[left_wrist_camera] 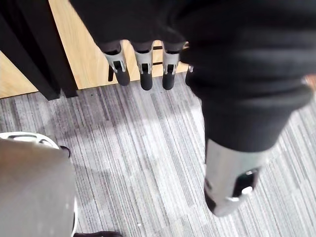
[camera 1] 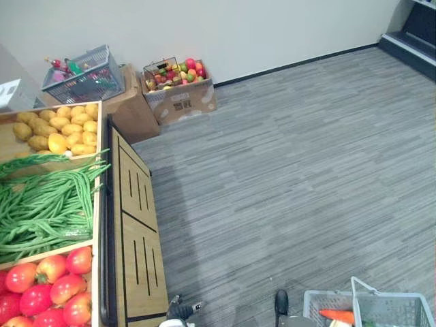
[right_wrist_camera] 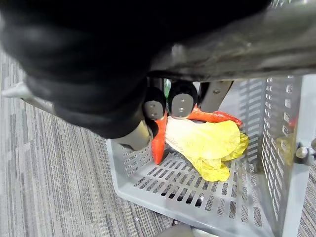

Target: Pick vegetable in the basket

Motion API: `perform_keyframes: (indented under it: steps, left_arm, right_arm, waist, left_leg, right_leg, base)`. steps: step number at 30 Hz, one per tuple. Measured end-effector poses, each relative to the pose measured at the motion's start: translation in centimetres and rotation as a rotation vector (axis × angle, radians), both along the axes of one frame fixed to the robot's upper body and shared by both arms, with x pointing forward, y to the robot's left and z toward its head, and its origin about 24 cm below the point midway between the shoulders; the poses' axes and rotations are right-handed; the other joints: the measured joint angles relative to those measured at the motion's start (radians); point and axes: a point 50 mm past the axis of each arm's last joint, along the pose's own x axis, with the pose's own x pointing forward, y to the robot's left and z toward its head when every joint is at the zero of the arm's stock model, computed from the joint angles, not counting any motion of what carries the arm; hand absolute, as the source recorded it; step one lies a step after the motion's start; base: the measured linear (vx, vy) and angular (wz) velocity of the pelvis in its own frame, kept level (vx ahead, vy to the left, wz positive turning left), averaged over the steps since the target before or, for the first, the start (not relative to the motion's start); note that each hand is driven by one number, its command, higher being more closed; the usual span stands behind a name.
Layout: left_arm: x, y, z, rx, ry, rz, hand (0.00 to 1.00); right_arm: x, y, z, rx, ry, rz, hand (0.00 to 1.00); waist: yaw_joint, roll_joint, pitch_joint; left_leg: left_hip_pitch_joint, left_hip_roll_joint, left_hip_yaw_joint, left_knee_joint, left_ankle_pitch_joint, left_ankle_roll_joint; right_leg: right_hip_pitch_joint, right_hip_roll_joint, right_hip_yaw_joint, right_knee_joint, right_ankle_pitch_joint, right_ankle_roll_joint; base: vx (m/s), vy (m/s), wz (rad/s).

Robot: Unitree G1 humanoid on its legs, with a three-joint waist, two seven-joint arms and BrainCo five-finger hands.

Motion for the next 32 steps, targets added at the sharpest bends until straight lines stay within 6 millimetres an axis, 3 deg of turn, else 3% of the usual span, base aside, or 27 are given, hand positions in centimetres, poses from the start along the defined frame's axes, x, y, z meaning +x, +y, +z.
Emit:
perform_keyframes:
  steps: [1,2,3,5,7,9,11,23,29,32]
  left_arm:
    - [0.7,-0.7,0.2,-0.002,-0.027,-0.043,0.00]
    - [0.9,-0.4,0.3,0.007,-0.033,-0.047,0.00]
    - [1.2,-0.1,0.5,0.015,-0.048,-0.047,0.00]
    - [1.2,-0.1,0.5,0.018,-0.049,-0.055,0.00]
    - [1.2,-0.4,0.5,0.010,-0.049,-0.058,0.00]
    - [1.3,-0.5,0.5,0.008,-0.053,-0.058,0.00]
    - [1.5,-0.2,0.7,0.014,-0.065,-0.050,0.00]
    - [1.2,0.1,0.5,0.012,-0.051,-0.031,0.00]
    - [0.2,-0.1,-0.1,-0.020,0.003,0.032,0.00]
    - [-0.1,0.0,-0.3,-0.038,0.014,0.076,0.00]
  right_arm:
    - [2.0,1.2,0.2,0.014,-0.079,-0.013,1.00]
    - [1.6,1.4,0.1,0.024,-0.071,-0.049,1.00]
    - [1.4,1.9,-0.1,0.040,-0.064,-0.062,1.00]
    - [1.6,2.5,-0.2,0.050,-0.065,-0.036,1.00]
    - [1.9,2.5,-0.2,0.048,-0.066,-0.017,1.00]
    - [1.5,2.6,-0.4,0.056,-0.041,-0.021,1.00]
    - [1.6,2.8,-0.5,0.064,-0.026,-0.022,1.00]
    - [0.8,2.9,-0.7,0.080,0.001,-0.028,1.00]
    - [-0.9,2.1,-0.8,0.072,0.028,-0.077,1.00]
    - [-1.2,1.9,-0.8,0.074,0.031,-0.102,1.00]
  waist:
    - [0.001,0.001,0.026]
    - [0.001,-0.023,0.034]
    - [0.013,-0.043,0.037]
    - [0.026,-0.054,0.032]
    - [0.024,-0.035,0.032]
    - [0.026,-0.030,0.027]
    - [0.037,-0.031,0.029]
    - [0.029,-0.034,0.028]
    - [0.021,0.009,0.012]
    - [0.017,0.018,0.008]
  left_leg:
    - [0.003,0.026,0.122,-0.020,-0.048,0.032]
    - [0.018,0.023,0.122,-0.026,-0.051,0.026]
    - [0.026,0.014,0.119,-0.019,-0.055,0.020]
    - [0.023,0.016,0.116,-0.001,-0.055,0.021]
    - [0.008,0.018,0.106,0.011,-0.051,0.024]
    - [-0.016,0.013,0.082,0.006,-0.032,0.022]
    - [-0.030,0.011,0.086,0.004,-0.030,0.022]
    - [-0.009,0.027,0.029,-0.034,-0.052,0.005]
    - [0.033,0.038,0.011,-0.029,-0.073,-0.006]
    - [0.032,0.031,0.001,-0.009,-0.071,-0.005]
  right_leg:
    - [-0.121,-0.045,-0.171,0.226,-0.095,-0.080]
    - [-0.140,-0.077,-0.240,0.338,-0.133,-0.068]
    - [-0.144,-0.077,-0.239,0.361,-0.137,-0.058]
    - [-0.127,-0.068,-0.218,0.319,-0.140,-0.050]
    - [-0.108,-0.057,-0.228,0.230,-0.128,-0.031]
    - [-0.054,-0.033,-0.242,0.064,-0.042,-0.024]
    - [-0.038,-0.021,-0.244,-0.009,-0.014,-0.020]
    - [-0.012,-0.014,-0.289,-0.009,-0.013,-0.019]
    - [0.028,-0.001,-0.291,-0.009,-0.001,-0.024]
    - [0.034,-0.005,-0.286,-0.009,-0.003,-0.026]
  base:
    - [-0.21,0.233,-0.68]
    - [-0.18,0.177,-0.63]
    - [0.02,0.012,-0.23]
    - [-0.08,-0.064,-0.39]
    - [-0.09,-0.047,-0.13]
    - [-0.08,-0.038,0.11]
    - [-0.07,-0.021,-0.06]
    - [-0.04,0.036,0.07]
    - [0.07,0.082,0.01]
    - [0.07,0.083,-0.02]
